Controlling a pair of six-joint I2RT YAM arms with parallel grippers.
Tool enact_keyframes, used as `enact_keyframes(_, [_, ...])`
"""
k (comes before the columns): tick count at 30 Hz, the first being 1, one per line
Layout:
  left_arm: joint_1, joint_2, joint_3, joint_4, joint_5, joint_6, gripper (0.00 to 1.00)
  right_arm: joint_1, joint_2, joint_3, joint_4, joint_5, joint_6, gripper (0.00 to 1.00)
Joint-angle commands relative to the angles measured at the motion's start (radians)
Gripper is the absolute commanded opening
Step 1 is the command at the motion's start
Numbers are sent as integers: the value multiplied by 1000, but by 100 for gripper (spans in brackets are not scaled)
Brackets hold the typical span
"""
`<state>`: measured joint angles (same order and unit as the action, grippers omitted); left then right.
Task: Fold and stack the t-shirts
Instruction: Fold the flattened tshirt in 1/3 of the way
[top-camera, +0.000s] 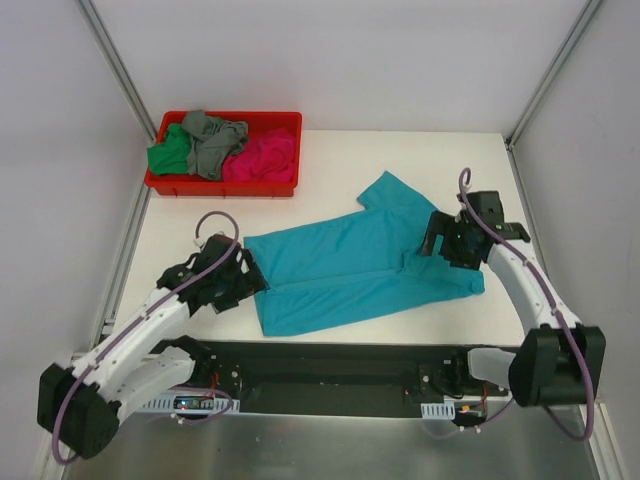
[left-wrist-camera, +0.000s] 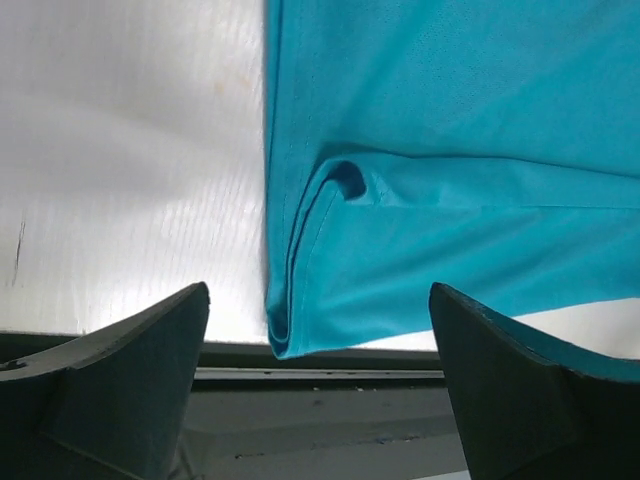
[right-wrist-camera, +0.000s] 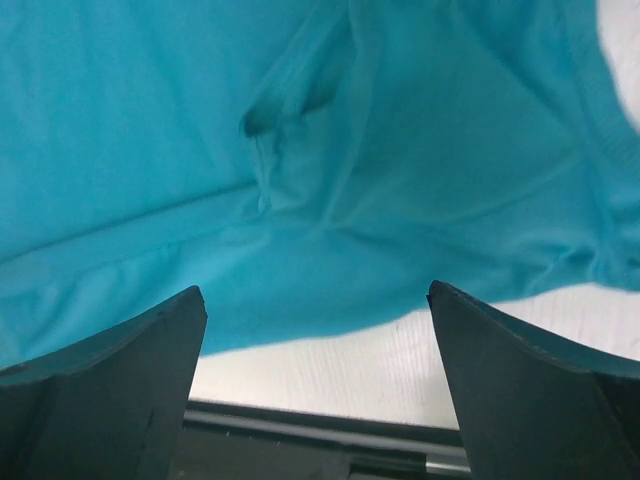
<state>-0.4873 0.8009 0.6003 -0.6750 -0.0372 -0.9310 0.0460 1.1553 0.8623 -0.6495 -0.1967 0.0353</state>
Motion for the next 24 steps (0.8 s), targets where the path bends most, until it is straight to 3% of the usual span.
enact_keyframes(1, [-4, 182, 56, 136, 36, 121, 85, 34, 170, 142, 21, 191, 5, 96])
enact_keyframes(5, [-4, 332, 108, 164, 53, 164, 68, 51, 309, 224, 45, 252, 2, 99])
enact_keyframes(8, [-4, 423, 127, 193, 92, 188, 52, 63, 400, 271, 53, 244, 0, 93])
enact_keyframes(13, [-4, 530, 138, 232, 140, 193, 33, 94, 498, 323, 73, 241, 2, 79])
enact_keyframes(16, [-4, 549, 131, 239, 134, 190, 18, 103, 561, 362, 59, 262, -2, 67])
enact_keyframes(18, [-4, 552, 130, 238, 129, 195, 1, 104, 593, 379, 54, 278, 5, 57])
enact_keyframes(22, [-4, 528, 113, 239, 128, 192, 0, 106, 632, 391, 34, 319, 21, 38])
enact_keyframes(24, [-4, 500, 98, 239, 126, 186, 0, 106, 636, 392, 34, 333, 23, 22])
